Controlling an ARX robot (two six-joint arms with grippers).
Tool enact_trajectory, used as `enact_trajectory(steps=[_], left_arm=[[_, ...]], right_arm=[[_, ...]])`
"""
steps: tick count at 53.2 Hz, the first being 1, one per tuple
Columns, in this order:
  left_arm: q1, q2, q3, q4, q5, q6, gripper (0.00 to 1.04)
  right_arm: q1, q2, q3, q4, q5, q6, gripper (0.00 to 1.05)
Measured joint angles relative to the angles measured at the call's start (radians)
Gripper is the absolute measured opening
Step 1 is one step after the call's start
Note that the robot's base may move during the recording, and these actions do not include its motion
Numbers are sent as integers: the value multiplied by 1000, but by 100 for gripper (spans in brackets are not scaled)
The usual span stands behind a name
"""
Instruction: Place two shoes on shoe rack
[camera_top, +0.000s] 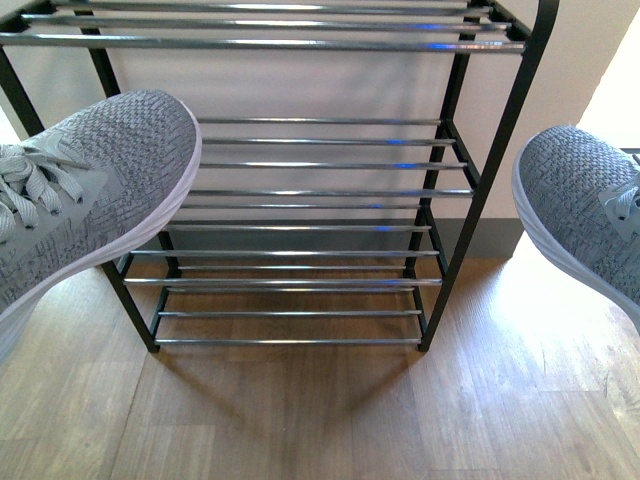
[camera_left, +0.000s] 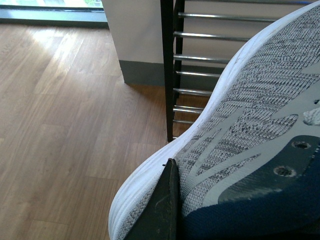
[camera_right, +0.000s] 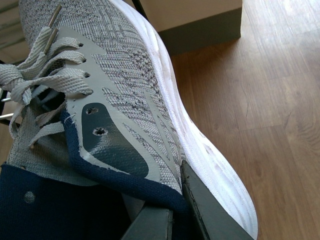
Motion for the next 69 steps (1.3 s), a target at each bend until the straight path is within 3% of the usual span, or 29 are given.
enact_trajectory(steps=[38,40,43,45,53,65,69], left_arm=[[0,0,0,0,-1,0,2],[0,0,0,0,-1,0,2],[0,0,0,0,-2,0,2],[0,0,0,0,-1,0,2],[0,0,0,0,-1,0,2],[0,0,0,0,-1,0,2],[0,0,0,0,-1,0,2]], right_arm=[[0,0,0,3,-5,-1,1],[-2,11,-21,77,-30,-13,1],[3,19,-81,305,-51,-35,1],[16,10,-82,351,-50,-37,1],[130,-52,65,196,51,5,1],[423,74,430,-67,237,261,1],[484,130,513,-101,291,306,1]])
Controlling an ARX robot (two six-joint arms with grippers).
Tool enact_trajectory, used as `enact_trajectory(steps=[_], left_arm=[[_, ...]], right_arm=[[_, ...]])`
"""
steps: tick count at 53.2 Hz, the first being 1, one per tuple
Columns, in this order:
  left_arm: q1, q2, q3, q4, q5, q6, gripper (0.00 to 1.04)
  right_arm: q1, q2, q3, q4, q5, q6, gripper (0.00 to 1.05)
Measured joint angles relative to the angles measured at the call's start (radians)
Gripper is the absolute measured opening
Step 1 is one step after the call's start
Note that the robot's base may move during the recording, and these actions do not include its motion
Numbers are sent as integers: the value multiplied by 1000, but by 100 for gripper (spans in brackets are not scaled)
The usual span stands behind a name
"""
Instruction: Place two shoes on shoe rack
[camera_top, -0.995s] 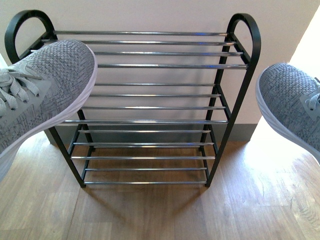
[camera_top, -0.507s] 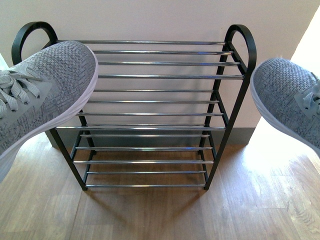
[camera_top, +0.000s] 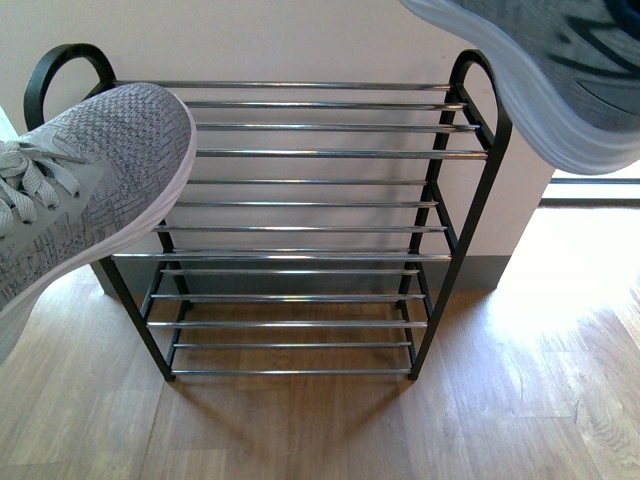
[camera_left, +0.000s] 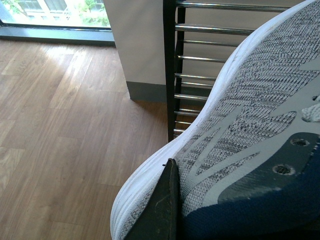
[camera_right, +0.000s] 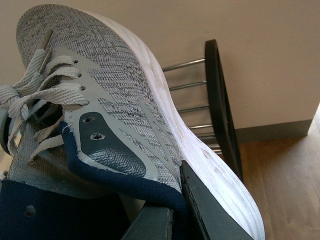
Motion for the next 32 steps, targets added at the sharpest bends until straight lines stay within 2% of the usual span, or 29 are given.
enact_trajectory(steps=[7,15,32], left_arm=[[0,0,0,0,0,0,2],[0,0,0,0,0,0,2],[0,0,0,0,0,0,2]], right_arm=[[90,112,141,-58,97,84,1],[151,259,283,-108,183,180,1],[175,491,476,-194,323,249,1]])
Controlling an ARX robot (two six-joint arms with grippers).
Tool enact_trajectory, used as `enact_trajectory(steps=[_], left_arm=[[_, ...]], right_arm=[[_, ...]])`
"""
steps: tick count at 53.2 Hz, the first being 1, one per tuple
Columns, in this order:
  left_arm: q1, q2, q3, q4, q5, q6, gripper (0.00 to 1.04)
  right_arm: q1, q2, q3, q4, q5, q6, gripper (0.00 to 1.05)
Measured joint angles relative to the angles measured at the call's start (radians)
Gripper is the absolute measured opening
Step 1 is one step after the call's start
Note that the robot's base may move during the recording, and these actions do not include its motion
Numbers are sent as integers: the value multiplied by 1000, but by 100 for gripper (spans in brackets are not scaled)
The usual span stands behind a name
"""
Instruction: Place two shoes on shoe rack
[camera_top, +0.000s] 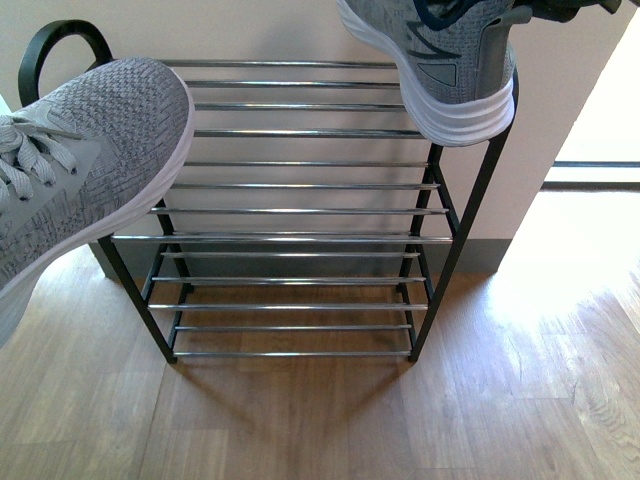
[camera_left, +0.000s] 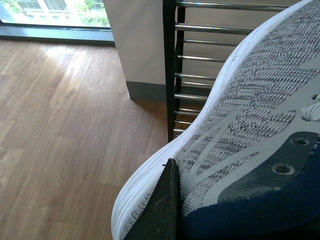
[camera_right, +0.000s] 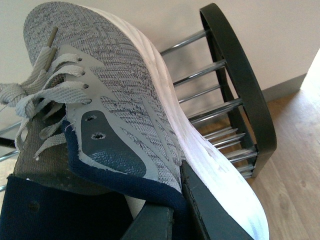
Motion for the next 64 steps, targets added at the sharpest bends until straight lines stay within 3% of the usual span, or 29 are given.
enact_trajectory(steps=[27,49,64], left_arm=[[0,0,0,0,1,0,2],[0,0,0,0,0,0,2],[0,0,0,0,0,0,2]], right_arm=[[-56,236,257,-134,44,11,1],[-90,264,292,-144,30,20,1],[-90,249,280,-86,11,-18,42]])
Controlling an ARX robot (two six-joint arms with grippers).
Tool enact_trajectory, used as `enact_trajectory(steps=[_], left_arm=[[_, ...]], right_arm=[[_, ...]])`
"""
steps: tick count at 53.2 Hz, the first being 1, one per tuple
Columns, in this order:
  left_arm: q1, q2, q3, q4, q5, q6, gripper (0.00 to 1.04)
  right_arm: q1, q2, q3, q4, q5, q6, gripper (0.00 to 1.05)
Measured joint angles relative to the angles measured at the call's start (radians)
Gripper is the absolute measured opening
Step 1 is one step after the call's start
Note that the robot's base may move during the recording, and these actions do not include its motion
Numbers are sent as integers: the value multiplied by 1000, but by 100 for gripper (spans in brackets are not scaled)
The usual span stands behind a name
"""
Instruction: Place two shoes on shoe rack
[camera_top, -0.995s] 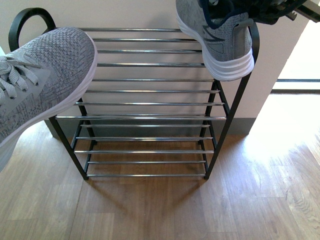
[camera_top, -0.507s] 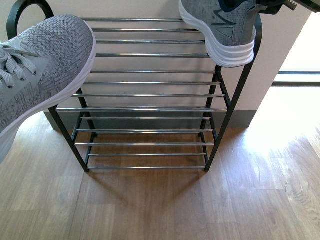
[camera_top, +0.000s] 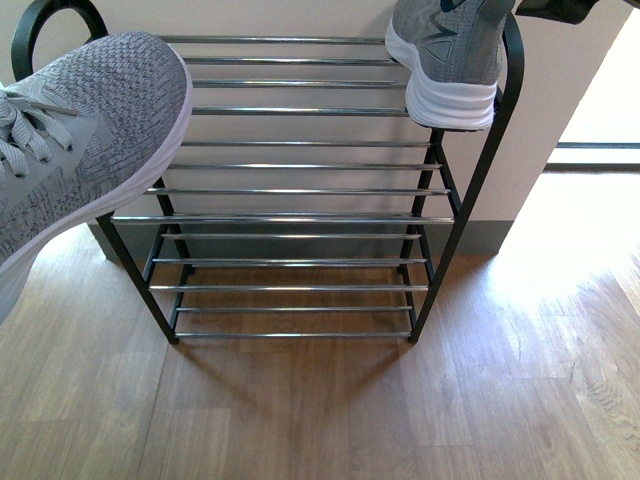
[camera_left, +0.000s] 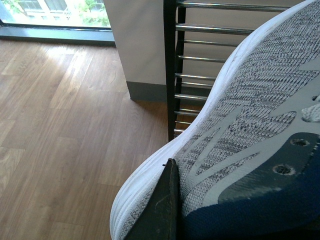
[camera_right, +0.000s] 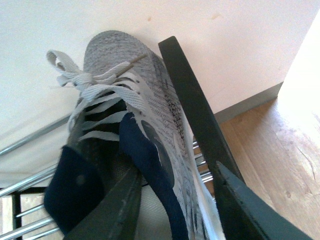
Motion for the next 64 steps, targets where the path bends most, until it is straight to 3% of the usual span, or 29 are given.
enact_trajectory(steps=[11,16,20,31,39,46,57,64], left_arm=[[0,0,0,0,1,0,2],[0,0,0,0,-1,0,2],[0,0,0,0,0,0,2],[0,0,0,0,0,0,2],[0,0,0,0,0,0,2],[0,0,0,0,0,0,2],[0,0,0,0,0,0,2],[0,0,0,0,0,0,2]], right_arm=[[2,-58,-53,35,-43,-20,68],[0,-117,-108,68,-77,-34,88],[-2,-153,-145,90,-103,-44,96],[-18,-280,-283,193,-214,-97,96],[-68,-497,-510,347,-459,-201,96],[-169,-753,-757,420,-641,-336,96],[-381,-1043,-1021,482,-796,-384,96],[-486,-1125,-1124,560,-840,-383,96]])
